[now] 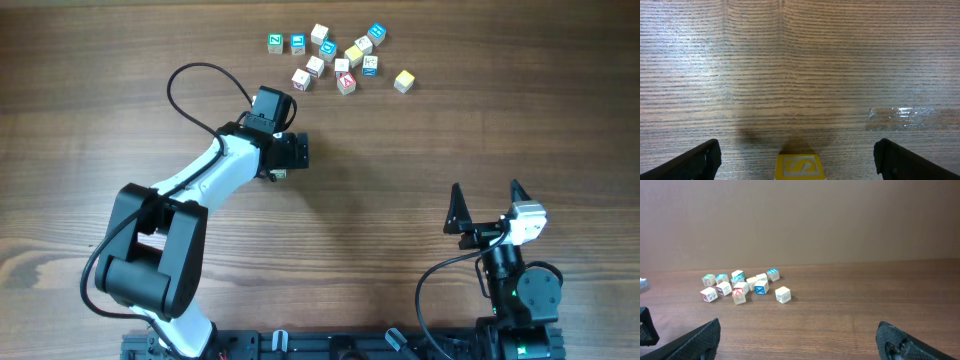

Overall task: Form a horizontal line
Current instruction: 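Lower the yellow S block onto the table and open the left gripper, then move the left gripper back to the cluster and grasp the D block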

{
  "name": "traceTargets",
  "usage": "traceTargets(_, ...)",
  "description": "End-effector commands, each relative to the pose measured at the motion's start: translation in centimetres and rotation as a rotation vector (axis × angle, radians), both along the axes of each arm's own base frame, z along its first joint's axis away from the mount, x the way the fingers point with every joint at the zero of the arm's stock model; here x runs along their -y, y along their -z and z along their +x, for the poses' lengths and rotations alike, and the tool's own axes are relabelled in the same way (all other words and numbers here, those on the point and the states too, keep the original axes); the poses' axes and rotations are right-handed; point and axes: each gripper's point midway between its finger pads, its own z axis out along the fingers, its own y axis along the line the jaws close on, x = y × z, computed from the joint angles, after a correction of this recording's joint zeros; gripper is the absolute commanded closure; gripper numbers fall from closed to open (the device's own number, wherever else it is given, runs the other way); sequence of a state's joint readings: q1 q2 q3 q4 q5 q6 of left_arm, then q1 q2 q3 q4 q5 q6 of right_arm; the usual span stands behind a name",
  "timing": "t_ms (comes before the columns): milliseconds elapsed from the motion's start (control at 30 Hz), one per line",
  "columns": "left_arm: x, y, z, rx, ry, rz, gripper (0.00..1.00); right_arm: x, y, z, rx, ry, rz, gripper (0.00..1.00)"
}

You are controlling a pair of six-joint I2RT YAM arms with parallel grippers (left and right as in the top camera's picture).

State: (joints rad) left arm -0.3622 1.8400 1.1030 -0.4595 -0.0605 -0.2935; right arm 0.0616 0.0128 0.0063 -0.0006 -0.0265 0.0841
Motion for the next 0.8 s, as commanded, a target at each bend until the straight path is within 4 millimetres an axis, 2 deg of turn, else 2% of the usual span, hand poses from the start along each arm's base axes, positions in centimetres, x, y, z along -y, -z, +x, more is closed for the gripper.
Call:
traceTargets(0, -0.1, -0.2, 0.1, 0.016, -0.001, 0.015, 0.0, -0.2, -0.1, 0.0, 0.004, -0.014, -0.005, 0.0)
traceTargets(233, -0.1, -0.3, 0.3, 0.026, -0.001, 0.012, 0.0, -0.2, -0.1, 0.0, 0.004, -0.014, -0.005, 0.0)
traceTargets(300, -0.7, -0.3, 0.6, 0.038, -0.016, 0.042, 0.01, -0.2, -0.1, 0.0, 0.004, -0.014, -0.005, 0.0)
traceTargets(400, -1.5, -1.8, 2.2, 0.087, 0.001, 0.088, 0.07, -0.2, -0.1, 0.0, 0.004, -0.014, -0.005, 0.0)
traceTargets(433, -1.7, -2.8, 2.9, 0.098, -0.011, 0.087, 0.12, -0.2, -0.1, 0.0, 0.004, -0.014, -0.005, 0.0)
traceTargets(467, -1.9, -4.5, 4.1, 0.12, -0.027, 0.08, 0.21, -0.2, -0.1, 0.0, 0.004, -0.014, -0.005, 0.0)
traceTargets(500, -2.0, -5.6, 4.9, 0.137, -0.035, 0.074, 0.44, -0.2, -0.1, 0.0, 0.004, -0.014, -0.005, 0.0)
traceTargets(533, -2.2, -7.3, 6.0, 0.164, -0.048, 0.066, 0.74, -0.2, -0.1, 0.0, 0.004, -0.014, -0.005, 0.0)
traceTargets(567, -2.4, -9.5, 7.3, 0.201, -0.062, 0.054, 0.96, -0.2, -0.1, 0.0, 0.004, -0.014, -0.005, 0.0)
traceTargets(667, -2.7, -16.1, 10.3, 0.318, -0.092, 0.017, 0.96, -0.2, -0.1, 0.0, 0.004, -0.014, -0.005, 0.0)
traceTargets(767, -2.9, -21.9, 11.8, 0.405, -0.102, -0.022, 0.96, -0.2, -0.1, 0.0, 0.004, -0.014, -0.005, 0.0)
